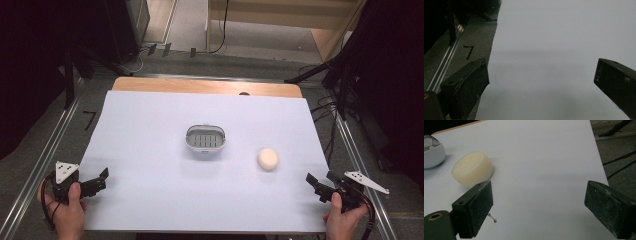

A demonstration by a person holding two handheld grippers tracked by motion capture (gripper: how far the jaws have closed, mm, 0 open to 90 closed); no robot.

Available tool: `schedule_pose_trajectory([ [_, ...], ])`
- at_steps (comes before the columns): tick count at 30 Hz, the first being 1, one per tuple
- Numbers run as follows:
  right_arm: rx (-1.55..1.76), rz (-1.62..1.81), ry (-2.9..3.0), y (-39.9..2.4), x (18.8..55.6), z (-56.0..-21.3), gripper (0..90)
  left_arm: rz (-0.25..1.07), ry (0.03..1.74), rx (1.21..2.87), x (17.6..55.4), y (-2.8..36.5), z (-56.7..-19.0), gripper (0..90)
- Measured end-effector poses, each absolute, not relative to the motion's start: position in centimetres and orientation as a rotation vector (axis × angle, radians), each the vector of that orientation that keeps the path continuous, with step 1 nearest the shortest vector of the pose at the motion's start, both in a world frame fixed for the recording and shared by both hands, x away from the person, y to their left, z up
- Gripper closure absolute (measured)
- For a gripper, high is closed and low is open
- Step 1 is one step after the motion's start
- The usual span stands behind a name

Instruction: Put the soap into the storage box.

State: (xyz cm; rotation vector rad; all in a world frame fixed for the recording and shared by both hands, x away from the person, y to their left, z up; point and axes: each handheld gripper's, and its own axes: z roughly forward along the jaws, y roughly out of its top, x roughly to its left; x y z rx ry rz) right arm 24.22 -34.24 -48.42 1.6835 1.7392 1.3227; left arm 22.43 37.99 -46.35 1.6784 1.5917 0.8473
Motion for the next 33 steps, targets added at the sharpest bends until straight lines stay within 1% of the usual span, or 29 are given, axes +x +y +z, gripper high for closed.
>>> schedule_pose_trajectory([
  [7, 1.731, 1.363, 1.725, -34.0, 24.5, -48.0, 8.6, 0.847, 1.589, 1.676, 22.4, 38.0, -46.4, 0.3],
  [8, 1.731, 1.373, 1.726, -33.9, 24.6, -47.9, 9.3, 0.846, 1.589, 1.676, 22.4, 38.0, -46.4, 0.3],
  [9, 1.722, 1.368, 1.747, -33.6, 24.7, -47.6, 12.5, 0.846, 1.589, 1.677, 22.4, 38.0, -46.4, 0.3],
  [10, 1.717, 1.358, 1.762, -33.5, 24.7, -47.5, 13.8, 0.846, 1.59, 1.678, 22.4, 38.0, -46.4, 0.3],
  [19, 1.667, 1.191, 1.851, -30.9, 25.3, -46.4, 12.6, 0.849, 1.589, 1.672, 22.4, 38.0, -46.3, 0.3],
  [23, 1.676, 1.213, 1.895, -30.0, 25.5, -46.1, 10.0, 0.849, 1.586, 1.667, 22.3, 38.0, -46.3, 0.3],
  [24, 1.673, 1.221, 1.931, -29.5, 25.8, -45.9, 6.9, 0.848, 1.585, 1.668, 22.3, 38.0, -46.3, 0.3],
  [28, 1.674, 1.208, 1.963, -28.8, 26.1, -45.6, 4.4, 0.856, 1.584, 1.668, 22.3, 37.9, -46.3, 0.3],
  [29, 1.663, 1.197, 1.996, -28.4, 26.5, -45.5, 2.0, 0.86, 1.581, 1.67, 22.3, 37.9, -46.3, 0.3],
  [33, 1.662, 1.158, 2.034, -27.7, 27.0, -45.3, 0.9, 0.868, 1.581, 1.669, 22.2, 37.9, -46.3, 0.3],
])
